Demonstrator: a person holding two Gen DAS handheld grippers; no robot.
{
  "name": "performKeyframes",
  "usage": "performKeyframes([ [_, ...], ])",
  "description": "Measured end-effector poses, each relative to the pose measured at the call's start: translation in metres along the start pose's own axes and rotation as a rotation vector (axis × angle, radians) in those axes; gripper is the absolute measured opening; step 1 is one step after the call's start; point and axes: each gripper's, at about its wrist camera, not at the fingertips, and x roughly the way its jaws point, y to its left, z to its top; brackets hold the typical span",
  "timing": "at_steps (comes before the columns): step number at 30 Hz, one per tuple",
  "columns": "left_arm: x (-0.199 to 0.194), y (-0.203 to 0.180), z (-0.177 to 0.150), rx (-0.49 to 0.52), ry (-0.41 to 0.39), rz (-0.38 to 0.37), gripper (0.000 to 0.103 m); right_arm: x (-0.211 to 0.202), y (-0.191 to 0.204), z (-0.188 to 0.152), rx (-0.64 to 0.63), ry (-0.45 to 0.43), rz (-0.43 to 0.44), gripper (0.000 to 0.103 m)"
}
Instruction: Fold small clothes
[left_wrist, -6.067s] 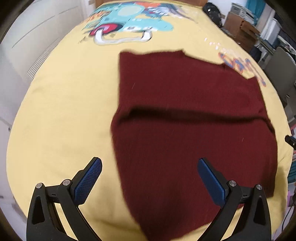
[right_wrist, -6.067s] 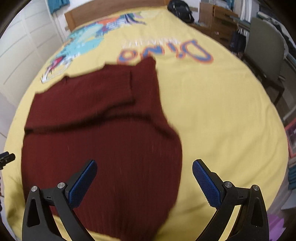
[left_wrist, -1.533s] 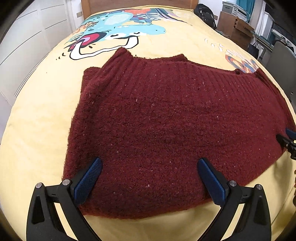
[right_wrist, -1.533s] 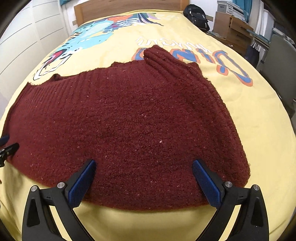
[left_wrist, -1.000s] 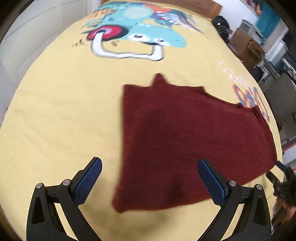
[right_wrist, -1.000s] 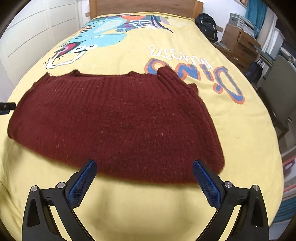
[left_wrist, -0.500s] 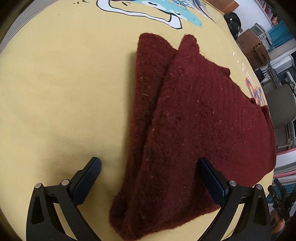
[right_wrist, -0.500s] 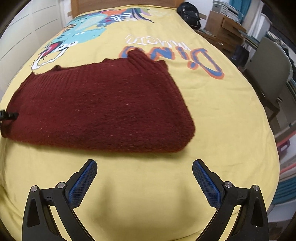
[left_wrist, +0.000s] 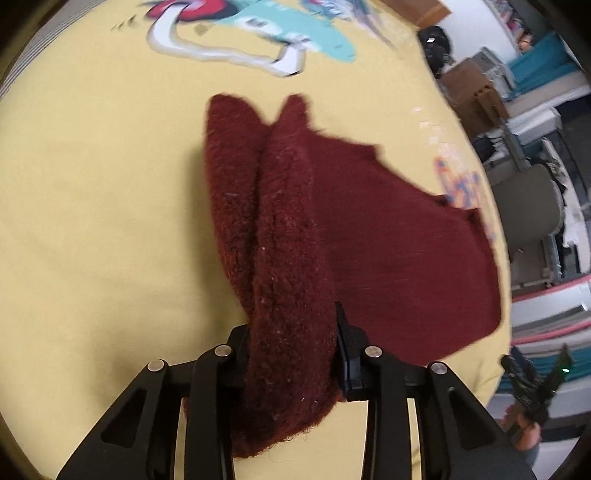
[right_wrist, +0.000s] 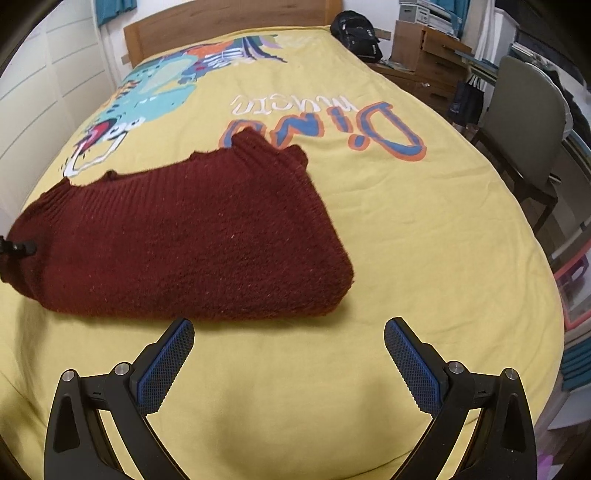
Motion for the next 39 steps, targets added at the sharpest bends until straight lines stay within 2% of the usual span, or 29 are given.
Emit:
performKeyframes([
  [9,-0.025,-0.106,0.028,0.062,-0.009,-0.129,0.024,-0.019,-0.036,0.009,0.099,-0.067,0.046,0.103],
  [13,-0.019,-0.166,0.038,0.144,-0.004,-0.144,0.023,-0.023,-0.056,0.012,0.134,-0.075,0.039,0.103],
  [17,0.013,-0.23,0.039,0.223,0.027,-0.132,0.022,-0.025,-0.076,0.013,0.167,-0.062,0.02,0.103],
  [20,0.055,-0.269,0.028,0.276,0.068,-0.091,0.021,-0.028,-0.091,0.009,0.2,-0.057,0.015,0.103],
  [23,0.096,-0.285,0.01,0.308,0.108,-0.035,0.021,-0.027,-0.1,0.003,0.214,-0.04,0.006,0.103],
  [26,0.134,-0.294,-0.011,0.346,0.13,0.079,0.021,-0.024,-0.107,-0.003,0.215,-0.012,-0.005,0.103],
  [30,0.152,-0.297,-0.021,0.371,0.117,0.14,0.026,-0.019,-0.113,-0.011,0.221,0.013,-0.009,0.103],
  [35,0.158,-0.299,-0.017,0.358,0.113,0.159,0.031,-0.015,-0.118,-0.017,0.245,0.022,0.005,0.103],
  [39,0.155,-0.303,-0.014,0.339,0.125,0.138,0.039,-0.017,-0.116,-0.017,0.231,0.025,0.01,0.103],
])
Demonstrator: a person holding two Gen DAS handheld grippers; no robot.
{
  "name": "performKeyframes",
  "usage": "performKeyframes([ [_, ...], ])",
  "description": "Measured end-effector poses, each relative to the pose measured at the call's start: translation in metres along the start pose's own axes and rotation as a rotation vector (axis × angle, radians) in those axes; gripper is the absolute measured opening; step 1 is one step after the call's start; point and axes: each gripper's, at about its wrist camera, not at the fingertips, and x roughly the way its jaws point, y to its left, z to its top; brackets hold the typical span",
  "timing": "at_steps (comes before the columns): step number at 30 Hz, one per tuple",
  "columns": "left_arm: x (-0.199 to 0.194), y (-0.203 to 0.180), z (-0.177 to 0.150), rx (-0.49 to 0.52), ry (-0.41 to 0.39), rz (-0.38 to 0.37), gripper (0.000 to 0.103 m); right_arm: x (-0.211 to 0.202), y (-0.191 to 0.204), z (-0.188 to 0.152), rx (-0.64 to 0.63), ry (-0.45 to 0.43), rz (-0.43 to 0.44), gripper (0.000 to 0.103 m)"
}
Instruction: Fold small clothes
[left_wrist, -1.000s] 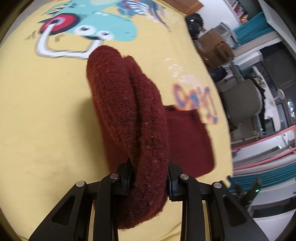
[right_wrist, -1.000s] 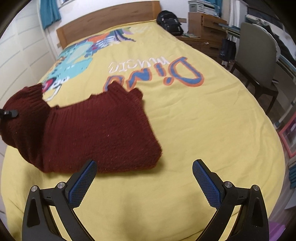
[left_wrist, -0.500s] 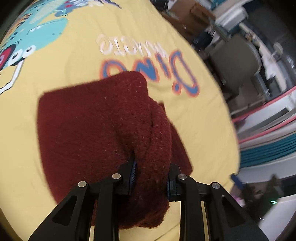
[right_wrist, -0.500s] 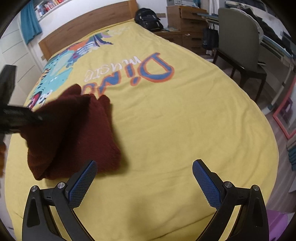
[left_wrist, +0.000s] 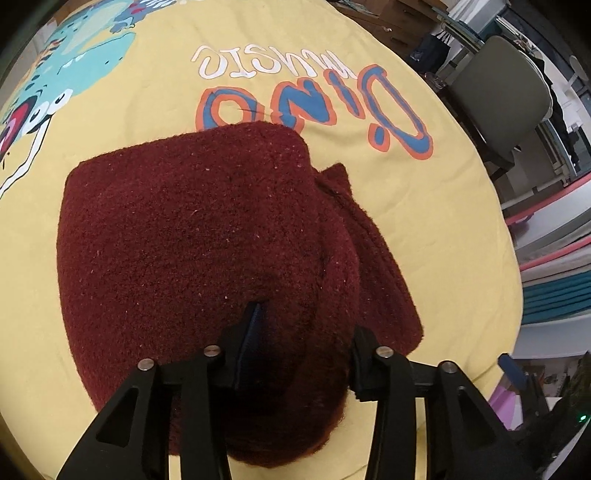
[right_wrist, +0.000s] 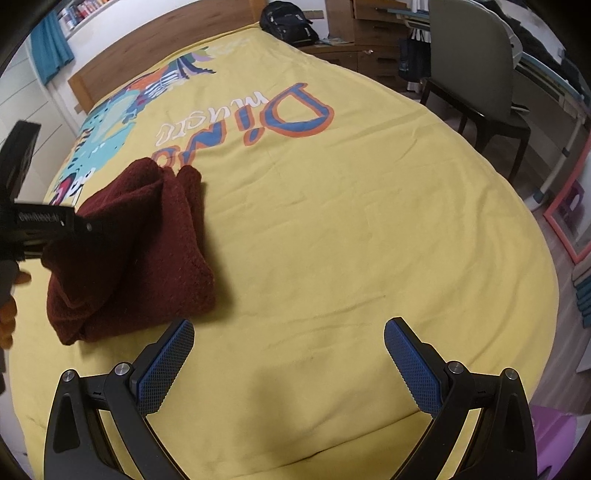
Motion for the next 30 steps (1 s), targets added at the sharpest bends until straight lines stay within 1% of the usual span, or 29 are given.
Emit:
performKeyframes([
  [1,-0.007,-0.001,0.0,-0.003,-0.004,-0.006,0.045,-0.001,0.001,0.001,-0.002,-0.001,-0.002,0.103],
  [2,-0.01,-0.001,0.002,-0.005,-0.008,-0.012,0.055,-0.002,0.0,0.001,-0.004,-0.003,-0.003,0.103],
  [3,-0.015,-0.001,0.003,-0.01,-0.01,-0.019,0.062,-0.003,0.0,0.002,-0.004,-0.004,-0.004,0.103],
  [4,-0.019,-0.001,0.004,-0.007,-0.022,-0.023,0.075,-0.005,0.0,0.003,-0.004,-0.007,-0.004,0.103],
  [5,-0.025,-0.002,0.005,-0.006,-0.03,-0.029,0.081,-0.006,0.0,0.004,-0.004,-0.009,-0.003,0.103],
  [7,-0.039,-0.003,0.007,0.01,-0.063,-0.021,0.085,-0.009,0.003,0.006,-0.009,-0.012,0.001,0.103],
  [8,-0.044,-0.004,0.008,0.019,-0.073,-0.022,0.093,-0.009,0.004,0.007,-0.013,-0.013,0.002,0.103],
  [10,-0.055,-0.002,0.011,0.024,-0.083,-0.029,0.1,-0.012,0.009,0.01,-0.031,-0.013,0.005,0.103],
  [12,-0.068,0.002,0.012,0.024,-0.11,-0.026,0.1,-0.014,0.016,0.014,-0.05,-0.015,0.011,0.103],
  [15,-0.087,0.015,0.013,0.01,-0.151,0.01,0.101,-0.017,0.03,0.022,-0.089,-0.022,0.018,0.103],
  [17,-0.096,0.027,0.012,0.0,-0.169,0.019,0.102,-0.02,0.046,0.032,-0.135,-0.023,0.022,0.103],
  [18,-0.101,0.035,0.012,-0.007,-0.175,0.027,0.102,-0.021,0.053,0.037,-0.153,-0.014,0.018,0.103],
  [20,-0.11,0.051,0.011,-0.029,-0.178,0.07,0.102,-0.02,0.068,0.05,-0.175,0.007,0.034,0.103],
  [22,-0.117,0.069,0.007,-0.054,-0.186,0.08,0.102,-0.019,0.083,0.064,-0.182,0.029,0.07,0.103],
  [24,-0.119,0.086,0.001,-0.069,-0.176,0.095,0.102,-0.015,0.102,0.081,-0.203,0.056,0.074,0.102],
  [25,-0.12,0.095,-0.004,-0.084,-0.179,0.102,0.102,-0.011,0.117,0.092,-0.241,0.075,0.065,0.1],
  [26,-0.121,0.102,-0.008,-0.098,-0.182,0.11,0.102,-0.007,0.127,0.098,-0.265,0.09,0.055,0.093],
  [27,-0.122,0.109,-0.011,-0.104,-0.182,0.117,0.102,0.001,0.14,0.106,-0.286,0.118,0.054,0.088],
  [28,-0.123,0.116,-0.016,-0.109,-0.179,0.124,0.102,0.009,0.149,0.113,-0.294,0.153,0.077,0.076],
  [29,-0.124,0.123,-0.02,-0.114,-0.178,0.133,0.102,0.017,0.157,0.118,-0.294,0.189,0.099,0.068],
  [30,-0.125,0.129,-0.024,-0.119,-0.18,0.141,0.102,0.029,0.168,0.124,-0.293,0.235,0.117,0.068],
])
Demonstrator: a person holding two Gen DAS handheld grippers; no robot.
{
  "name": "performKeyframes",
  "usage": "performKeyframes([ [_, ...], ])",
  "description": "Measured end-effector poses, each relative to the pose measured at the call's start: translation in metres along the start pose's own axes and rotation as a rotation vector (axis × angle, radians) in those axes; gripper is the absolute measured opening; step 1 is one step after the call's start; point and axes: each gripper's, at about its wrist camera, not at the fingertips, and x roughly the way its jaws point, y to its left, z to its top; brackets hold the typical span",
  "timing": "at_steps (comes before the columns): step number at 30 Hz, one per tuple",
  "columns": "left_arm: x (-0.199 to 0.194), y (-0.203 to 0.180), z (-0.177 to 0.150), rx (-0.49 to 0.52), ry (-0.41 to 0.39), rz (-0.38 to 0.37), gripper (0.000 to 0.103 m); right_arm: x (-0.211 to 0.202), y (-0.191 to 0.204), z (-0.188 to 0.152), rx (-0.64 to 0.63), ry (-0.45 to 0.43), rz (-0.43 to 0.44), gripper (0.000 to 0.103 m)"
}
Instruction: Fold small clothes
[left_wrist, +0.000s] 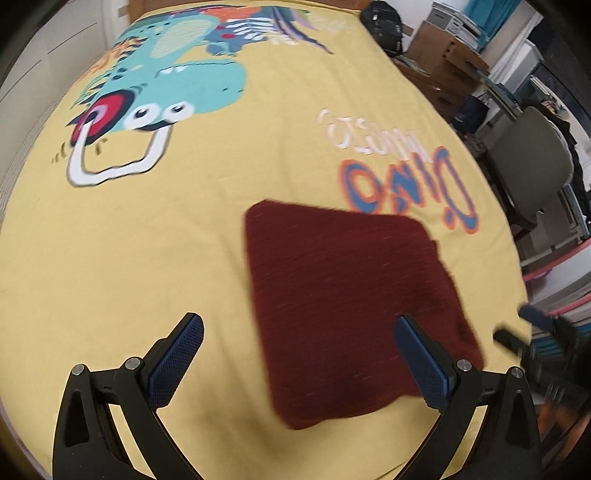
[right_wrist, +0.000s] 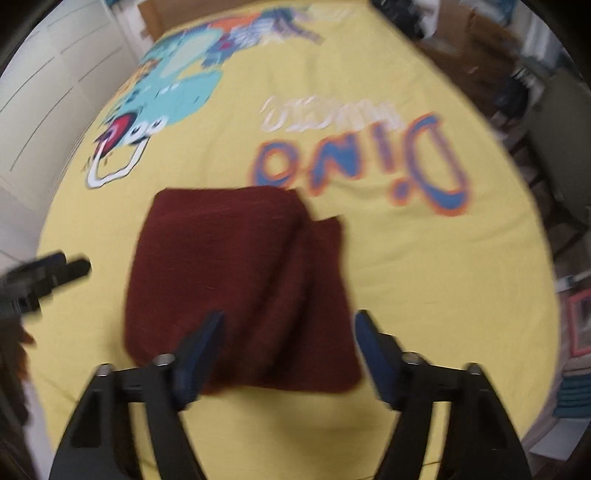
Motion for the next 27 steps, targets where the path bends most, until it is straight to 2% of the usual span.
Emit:
performKeyframes([
  [3,0.0,0.02,-0.014,-0.027,0.001,0.008,0.102,0.026,0.017,0.016,-0.022,0.074,0.021,0.068],
  [5,0.002,0.032,-0.024,-0.054,-0.006,-0.021,0.102,0.049,0.027,0.021,-0.032,0.141,0.022,0.068],
  [8,0.006,0.048,-0.036,-0.072,0.007,-0.002,0.102,0.074,0.03,0.018,-0.018,0.213,0.0,0.068],
  [10,0.009,0.056,-0.044,-0.086,0.017,-0.003,0.102,0.087,0.03,0.012,-0.013,0.248,0.03,0.068],
  [12,0.015,0.063,-0.049,-0.116,0.024,-0.014,0.102,0.097,0.029,0.006,-0.004,0.271,0.063,0.062],
  [14,0.02,0.066,-0.051,-0.13,0.029,0.0,0.102,0.098,0.022,0.003,0.022,0.262,0.097,0.043],
  [17,0.028,0.065,-0.055,-0.127,0.046,-0.004,0.102,0.082,0.01,0.006,0.041,0.215,0.147,0.03],
  [22,0.029,0.061,-0.055,-0.115,0.053,0.005,0.102,0.04,-0.012,0.009,0.042,0.118,0.145,0.027],
  [27,0.025,0.049,-0.052,-0.081,0.044,-0.002,0.102,0.027,-0.032,-0.006,0.032,0.105,0.075,0.026],
])
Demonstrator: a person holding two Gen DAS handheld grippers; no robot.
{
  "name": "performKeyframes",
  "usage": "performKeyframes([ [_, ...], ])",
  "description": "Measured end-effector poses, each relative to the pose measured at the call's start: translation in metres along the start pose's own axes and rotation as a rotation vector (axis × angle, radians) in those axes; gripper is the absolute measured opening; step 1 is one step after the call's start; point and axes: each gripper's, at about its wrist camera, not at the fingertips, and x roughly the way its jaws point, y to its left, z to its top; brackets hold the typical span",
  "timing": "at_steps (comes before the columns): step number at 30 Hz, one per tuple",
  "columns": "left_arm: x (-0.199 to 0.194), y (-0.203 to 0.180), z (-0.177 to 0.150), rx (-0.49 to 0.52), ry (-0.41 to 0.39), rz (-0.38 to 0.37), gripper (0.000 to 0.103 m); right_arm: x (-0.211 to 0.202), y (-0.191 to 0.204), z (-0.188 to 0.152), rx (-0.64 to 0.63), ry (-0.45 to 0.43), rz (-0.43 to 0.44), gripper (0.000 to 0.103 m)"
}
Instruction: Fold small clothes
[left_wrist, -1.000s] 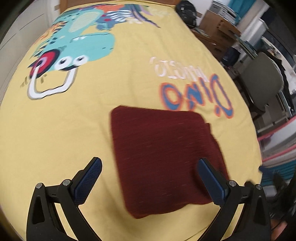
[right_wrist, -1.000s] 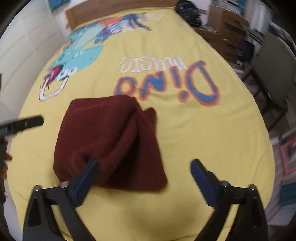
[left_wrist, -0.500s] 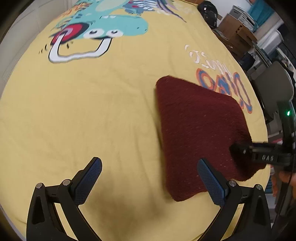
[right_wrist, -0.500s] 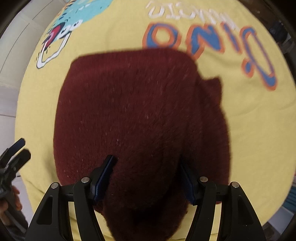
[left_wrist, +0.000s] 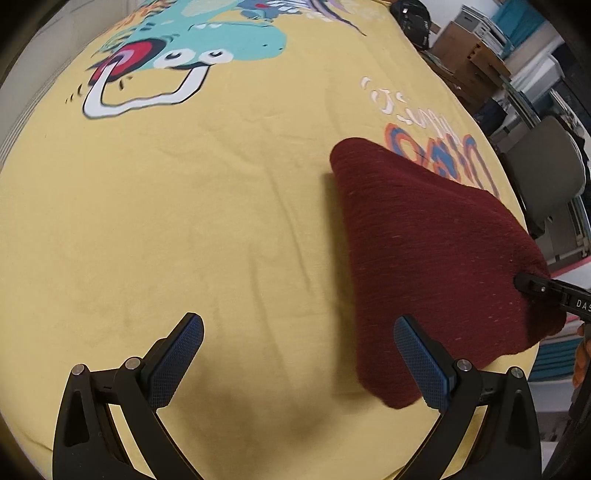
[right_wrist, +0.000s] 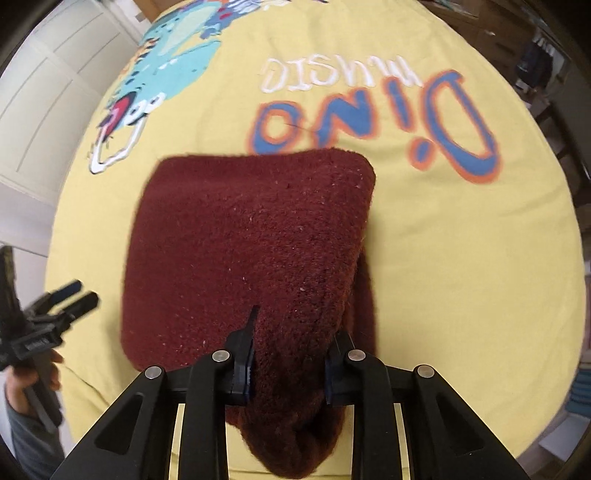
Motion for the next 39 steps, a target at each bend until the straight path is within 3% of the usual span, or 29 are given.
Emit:
performKeyframes([
  [3,0.003,-0.01,-0.002,0.018,0.006,0.002,0.102,0.027,-0.015,-0.009,0.013,0.023,0.0,0.034],
  [5,0.009,-0.015,-0.005,0.018,0.022,-0.009,0.102,0.038,-0.023,-0.016,0.033,0.029,-0.021,0.054],
  [8,0.013,-0.025,-0.005,0.026,0.034,-0.017,0.102,0.035,-0.03,-0.02,0.047,-0.011,-0.047,0.074],
  [15,0.017,-0.06,0.013,0.107,0.029,0.012,0.102,-0.007,-0.03,-0.018,0.009,-0.128,-0.051,0.084],
  [18,0.025,-0.079,0.024,0.128,0.038,0.006,0.102,-0.009,-0.02,-0.01,-0.024,-0.148,-0.033,0.093],
  [19,0.03,-0.086,0.028,0.131,0.047,0.002,0.102,-0.005,-0.017,-0.007,-0.026,-0.145,-0.034,0.101],
  [23,0.056,-0.109,0.04,0.151,0.077,0.024,0.102,0.02,-0.017,0.0,0.0,-0.099,-0.022,0.103],
  [28,0.092,-0.11,0.039,0.127,0.141,0.026,0.102,0.059,-0.03,-0.001,0.029,-0.038,-0.003,0.103],
  [31,0.108,-0.104,0.032,0.117,0.139,0.031,0.102,0.074,-0.036,-0.007,0.038,-0.048,0.071,0.103],
  [39,0.124,-0.093,0.022,0.106,0.112,-0.019,0.103,0.094,-0.044,-0.013,0.067,-0.061,0.159,0.102],
])
